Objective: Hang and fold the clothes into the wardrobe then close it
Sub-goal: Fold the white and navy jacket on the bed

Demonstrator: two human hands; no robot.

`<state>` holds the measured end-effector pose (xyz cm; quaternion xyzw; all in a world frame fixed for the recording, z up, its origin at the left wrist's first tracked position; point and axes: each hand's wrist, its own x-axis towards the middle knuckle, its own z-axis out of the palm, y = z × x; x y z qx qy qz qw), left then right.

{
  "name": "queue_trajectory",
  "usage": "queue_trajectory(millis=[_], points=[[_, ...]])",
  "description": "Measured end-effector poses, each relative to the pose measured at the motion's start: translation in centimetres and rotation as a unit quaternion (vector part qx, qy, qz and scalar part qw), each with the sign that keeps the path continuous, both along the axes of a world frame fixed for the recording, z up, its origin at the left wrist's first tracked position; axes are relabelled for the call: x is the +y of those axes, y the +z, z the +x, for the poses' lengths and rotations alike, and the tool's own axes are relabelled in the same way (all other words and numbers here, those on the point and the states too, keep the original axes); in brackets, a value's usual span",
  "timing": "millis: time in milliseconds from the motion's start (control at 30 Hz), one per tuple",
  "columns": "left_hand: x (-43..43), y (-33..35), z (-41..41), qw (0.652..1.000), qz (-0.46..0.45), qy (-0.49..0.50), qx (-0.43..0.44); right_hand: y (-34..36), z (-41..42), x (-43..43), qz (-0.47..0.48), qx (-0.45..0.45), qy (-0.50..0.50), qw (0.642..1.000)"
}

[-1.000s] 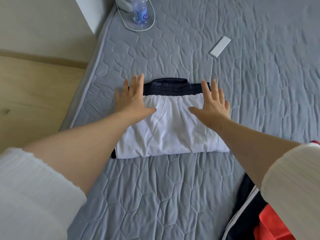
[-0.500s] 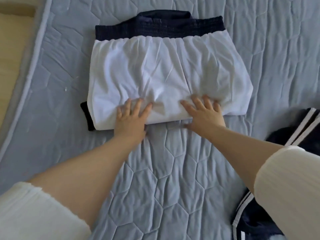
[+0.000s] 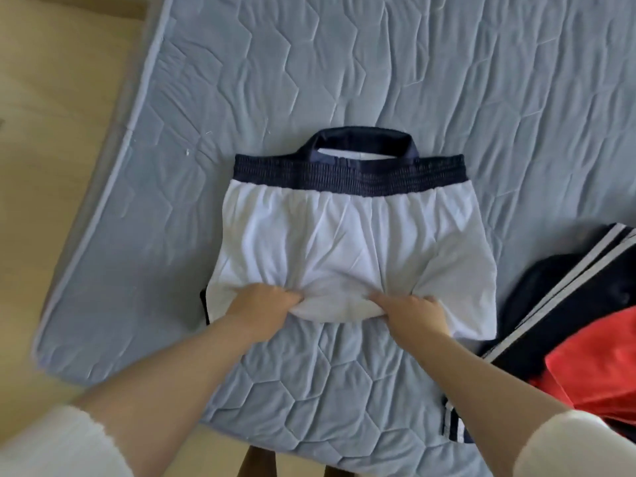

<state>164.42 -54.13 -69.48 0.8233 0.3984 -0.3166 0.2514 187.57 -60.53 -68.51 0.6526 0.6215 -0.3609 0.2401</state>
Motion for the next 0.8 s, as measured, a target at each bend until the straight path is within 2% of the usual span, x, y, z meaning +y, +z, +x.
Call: queue_trajectory(millis=[67,167,233,267,300,333,400,433,467,533,633,700,800], points=[[-3.1,0.8,-0.9,0.994,-0.098,0.007,0.047,0.6,-1.1,-3.2,-0.083,0.011,0.012,0.996],[-6.8,1.7,-2.0,0.974,-0.205,-0.059,0.072,1.1,-2.8,-7.6,-0.205,0.048,0.026,0.977],[-6.4,2.2,-2.0,0.959,-0.274,0.002,0.074,1.6,-3.0,-8.2,-0.261,0.066,0.001,0.963],[-5.7,2.5,-1.7,0.956,-0.283,0.055,0.058,1.7,-2.7,-7.7,-0.248,0.074,-0.032,0.965],[-4.8,2.7,-1.2,0.960,-0.259,0.104,0.022,1.7,-2.2,-6.7,-0.203,0.078,-0.081,0.973],[-3.7,2.8,-0.5,0.970,-0.196,0.138,-0.029,1.8,-1.5,-5.2,-0.130,0.074,-0.136,0.979],[-1.2,2.8,1.3,0.978,0.006,0.174,-0.110,1.7,-0.3,-2.1,0.037,0.030,-0.211,0.976],[0.0,2.7,2.0,0.972,0.095,0.180,-0.121,1.6,0.5,-0.6,0.107,0.003,-0.224,0.969],[1.4,2.5,2.7,0.966,0.148,0.183,-0.106,1.4,1.3,0.8,0.154,-0.021,-0.231,0.960],[3.8,2.0,3.7,0.973,0.126,0.186,-0.055,0.7,3.1,3.3,0.162,-0.027,-0.243,0.956],[6.9,1.3,3.6,0.991,-0.012,0.132,0.008,-0.3,5.1,5.8,0.021,-0.010,-0.244,0.970],[8.0,1.2,2.8,0.992,-0.042,0.120,0.020,-0.6,5.8,6.0,-0.030,-0.029,-0.237,0.971],[8.6,1.8,1.9,0.992,-0.002,0.123,-0.016,-0.6,6.1,5.1,0.062,-0.068,-0.225,0.970]])
